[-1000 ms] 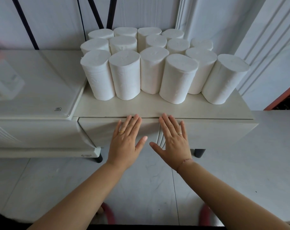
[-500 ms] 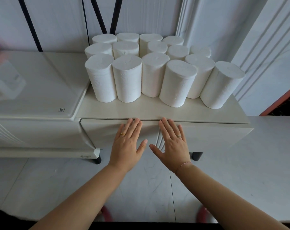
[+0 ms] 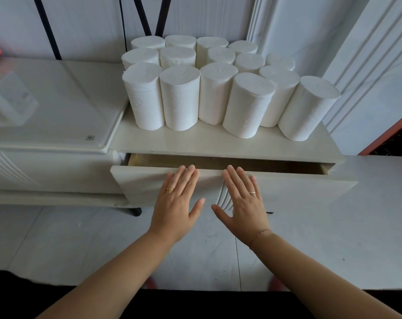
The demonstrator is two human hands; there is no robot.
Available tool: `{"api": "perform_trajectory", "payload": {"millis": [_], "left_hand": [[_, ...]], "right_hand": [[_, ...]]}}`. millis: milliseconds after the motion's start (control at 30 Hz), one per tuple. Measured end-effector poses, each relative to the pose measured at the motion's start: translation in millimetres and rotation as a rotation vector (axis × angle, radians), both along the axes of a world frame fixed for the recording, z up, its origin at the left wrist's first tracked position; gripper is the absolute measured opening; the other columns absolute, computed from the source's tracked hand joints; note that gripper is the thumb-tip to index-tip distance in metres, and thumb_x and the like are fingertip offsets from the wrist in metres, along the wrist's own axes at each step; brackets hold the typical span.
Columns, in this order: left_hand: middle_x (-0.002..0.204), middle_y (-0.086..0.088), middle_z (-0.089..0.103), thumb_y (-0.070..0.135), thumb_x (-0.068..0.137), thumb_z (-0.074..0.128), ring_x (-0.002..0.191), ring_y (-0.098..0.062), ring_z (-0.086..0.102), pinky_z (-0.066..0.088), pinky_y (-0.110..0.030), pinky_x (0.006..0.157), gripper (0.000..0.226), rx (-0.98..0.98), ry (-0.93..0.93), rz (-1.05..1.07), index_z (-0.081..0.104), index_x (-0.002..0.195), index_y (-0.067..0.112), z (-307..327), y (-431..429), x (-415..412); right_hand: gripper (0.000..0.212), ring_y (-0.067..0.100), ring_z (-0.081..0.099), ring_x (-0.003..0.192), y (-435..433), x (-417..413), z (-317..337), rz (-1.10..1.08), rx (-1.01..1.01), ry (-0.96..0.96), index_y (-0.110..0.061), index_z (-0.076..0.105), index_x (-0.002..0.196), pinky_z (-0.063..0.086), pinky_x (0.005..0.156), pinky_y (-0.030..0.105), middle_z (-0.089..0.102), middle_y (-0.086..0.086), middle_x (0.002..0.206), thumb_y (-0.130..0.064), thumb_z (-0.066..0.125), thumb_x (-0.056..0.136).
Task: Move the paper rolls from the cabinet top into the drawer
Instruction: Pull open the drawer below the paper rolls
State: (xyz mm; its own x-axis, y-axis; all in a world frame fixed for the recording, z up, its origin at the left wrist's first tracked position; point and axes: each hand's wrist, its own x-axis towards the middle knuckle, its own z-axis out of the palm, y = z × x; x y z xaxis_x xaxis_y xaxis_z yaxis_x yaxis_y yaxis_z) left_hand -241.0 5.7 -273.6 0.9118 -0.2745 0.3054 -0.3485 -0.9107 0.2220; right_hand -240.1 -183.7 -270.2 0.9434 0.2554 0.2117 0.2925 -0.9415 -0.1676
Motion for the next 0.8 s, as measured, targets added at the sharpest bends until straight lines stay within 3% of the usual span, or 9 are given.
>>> {"api": "perform_trajectory", "payload": {"millis": [67, 167, 333, 433, 533, 633, 800], "left_hand": [[0.155, -0.004, 0.024, 0.05, 0.095, 0.032, 0.144, -0.021, 0.015, 0.016, -0.043, 0.117, 0.064, 0.013, 0.006, -0.005, 0.025, 0.148, 0.013, -1.5, 0.5, -11.2], [0.153, -0.005, 0.029, 0.054, 0.094, 0.029, 0.143, -0.024, 0.02, 0.013, -0.047, 0.116, 0.067, 0.027, 0.026, -0.003, 0.029, 0.146, 0.012, 4.0, 1.1, -18.6], [0.153, -0.003, 0.03, 0.062, 0.093, 0.017, 0.142, -0.022, 0.021, 0.001, -0.051, 0.115, 0.07, 0.094, 0.053, -0.026, 0.027, 0.146, 0.017, 11.1, 10.6, -15.1], [0.155, -0.002, 0.024, 0.067, 0.089, 0.009, 0.144, -0.022, 0.015, -0.003, -0.05, 0.115, 0.074, 0.09, 0.066, 0.038, 0.019, 0.149, 0.024, 14.7, 22.7, -6.8], [0.151, 0.0, 0.034, 0.066, 0.086, 0.006, 0.141, -0.02, 0.025, 0.002, -0.051, 0.114, 0.077, 0.079, 0.076, 0.108, 0.029, 0.146, 0.024, 17.6, 36.8, -0.8], [0.14, 0.0, 0.047, 0.063, 0.088, 0.01, 0.133, -0.02, 0.037, 0.011, -0.052, 0.113, 0.074, 0.025, 0.06, 0.099, 0.042, 0.139, 0.02, 21.3, 39.1, -4.2], [0.135, 0.001, 0.05, 0.058, 0.091, 0.017, 0.132, -0.022, 0.039, 0.012, -0.053, 0.113, 0.067, -0.02, 0.059, 0.082, 0.045, 0.138, 0.019, 19.0, 37.0, -25.2]], "right_hand": [[0.081, 0.016, 0.002, 0.149, -0.4, -11.2, -1.9, 0.003, -0.008, 0.006, -0.017, 0.019, 0.153, 0.004, 0.122, 0.04, 0.012, -0.003, 0.16, -0.064, 0.034, 0.089], [0.083, 0.016, 0.004, 0.149, -2.6, -17.1, 2.7, -0.003, -0.051, 0.022, -0.019, 0.019, 0.153, -0.004, 0.121, 0.04, 0.018, -0.003, 0.16, -0.069, 0.03, 0.087], [0.072, 0.016, 0.026, 0.143, -14.1, -9.7, 12.8, 0.006, 0.024, 0.015, -0.027, 0.03, 0.148, -0.007, 0.12, 0.045, 0.037, -0.005, 0.15, -0.065, 0.041, 0.088], [0.072, 0.017, 0.026, 0.141, -33.0, -3.9, 17.9, -0.122, 0.076, 0.033, -0.028, 0.032, 0.147, -0.009, 0.118, 0.047, 0.038, -0.005, 0.147, -0.066, 0.038, 0.087], [0.066, 0.018, 0.028, 0.139, -56.6, -0.8, 22.1, -0.245, 0.059, 0.056, -0.028, 0.042, 0.142, -0.008, 0.119, 0.049, 0.046, -0.005, 0.14, -0.066, 0.033, 0.088], [0.068, 0.017, 0.033, 0.137, -67.0, -5.4, 23.4, -0.234, 0.041, 0.062, -0.028, 0.045, 0.139, -0.006, 0.119, 0.047, 0.049, -0.006, 0.135, -0.068, 0.025, 0.087], [0.072, 0.016, 0.034, 0.136, -69.1, -23.2, 21.3, -0.218, 0.053, 0.049, -0.028, 0.046, 0.138, -0.008, 0.12, 0.044, 0.05, -0.007, 0.133, -0.069, 0.02, 0.084]]}}
